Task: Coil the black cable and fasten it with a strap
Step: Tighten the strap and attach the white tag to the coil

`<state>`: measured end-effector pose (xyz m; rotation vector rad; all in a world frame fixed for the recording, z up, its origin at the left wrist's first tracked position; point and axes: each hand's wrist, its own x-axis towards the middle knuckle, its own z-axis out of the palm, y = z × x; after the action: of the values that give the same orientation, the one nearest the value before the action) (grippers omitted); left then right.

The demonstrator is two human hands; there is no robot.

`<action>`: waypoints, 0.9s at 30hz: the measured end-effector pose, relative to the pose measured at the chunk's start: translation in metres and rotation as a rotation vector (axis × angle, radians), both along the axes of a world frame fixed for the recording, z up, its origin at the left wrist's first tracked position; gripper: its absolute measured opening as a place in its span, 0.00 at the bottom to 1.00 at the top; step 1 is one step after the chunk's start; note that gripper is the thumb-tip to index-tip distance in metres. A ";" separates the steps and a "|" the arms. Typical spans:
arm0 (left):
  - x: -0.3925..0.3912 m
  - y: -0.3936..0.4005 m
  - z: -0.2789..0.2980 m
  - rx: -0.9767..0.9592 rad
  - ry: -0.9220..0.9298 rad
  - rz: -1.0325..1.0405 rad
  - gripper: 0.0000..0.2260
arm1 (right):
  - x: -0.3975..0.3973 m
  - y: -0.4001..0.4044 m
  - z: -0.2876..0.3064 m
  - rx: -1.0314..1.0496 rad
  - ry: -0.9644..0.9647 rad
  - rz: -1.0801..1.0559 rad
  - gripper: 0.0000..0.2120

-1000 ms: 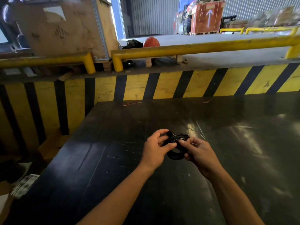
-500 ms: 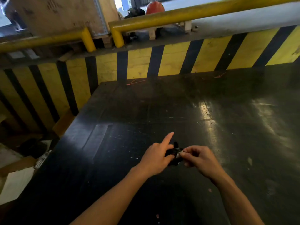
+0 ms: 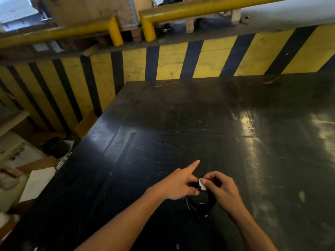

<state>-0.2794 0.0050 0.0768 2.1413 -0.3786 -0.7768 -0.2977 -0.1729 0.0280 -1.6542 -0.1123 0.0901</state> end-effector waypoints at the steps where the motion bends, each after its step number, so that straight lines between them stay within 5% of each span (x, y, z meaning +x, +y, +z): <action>1: 0.002 0.000 -0.005 -0.064 0.068 0.074 0.43 | 0.003 0.001 -0.006 0.032 0.007 -0.060 0.11; 8: 0.004 -0.016 -0.061 -0.286 0.561 0.728 0.21 | 0.027 0.007 -0.051 0.364 0.386 -0.444 0.08; 12: 0.016 -0.027 -0.077 -0.223 0.527 0.938 0.20 | 0.044 0.005 -0.070 0.364 0.520 -0.543 0.06; 17: 0.042 -0.023 -0.075 -0.238 0.410 1.006 0.22 | 0.060 0.002 -0.077 0.038 0.611 -0.446 0.05; 22: 0.049 -0.019 -0.080 -0.193 0.297 0.927 0.26 | 0.060 0.008 -0.070 -0.482 0.421 -0.197 0.09; 27: 0.046 -0.015 -0.087 -0.198 0.271 0.906 0.27 | 0.052 0.007 -0.059 -0.576 0.440 -0.057 0.12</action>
<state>-0.2332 -0.0097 -0.0103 1.7155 0.6047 -0.4480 -0.2457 -0.1662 -0.0305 -2.1654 0.3236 0.4750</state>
